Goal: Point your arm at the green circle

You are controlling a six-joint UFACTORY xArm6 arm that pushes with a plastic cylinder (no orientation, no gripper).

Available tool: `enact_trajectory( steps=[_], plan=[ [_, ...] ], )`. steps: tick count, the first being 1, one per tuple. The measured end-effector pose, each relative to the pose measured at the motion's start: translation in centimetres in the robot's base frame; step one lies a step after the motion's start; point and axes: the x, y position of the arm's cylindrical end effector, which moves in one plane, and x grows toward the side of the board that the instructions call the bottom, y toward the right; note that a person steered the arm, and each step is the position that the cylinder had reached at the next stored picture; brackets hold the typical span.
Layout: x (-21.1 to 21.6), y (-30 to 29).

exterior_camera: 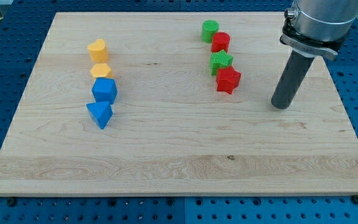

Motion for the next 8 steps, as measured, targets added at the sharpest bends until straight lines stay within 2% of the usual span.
enact_trajectory(
  steps=[1, 4, 6, 8],
  plan=[
    [-3.6, -0.3],
    [-17.9, -2.9],
    [-19.7, -3.4],
    [-22.0, -6.3]
  ],
)
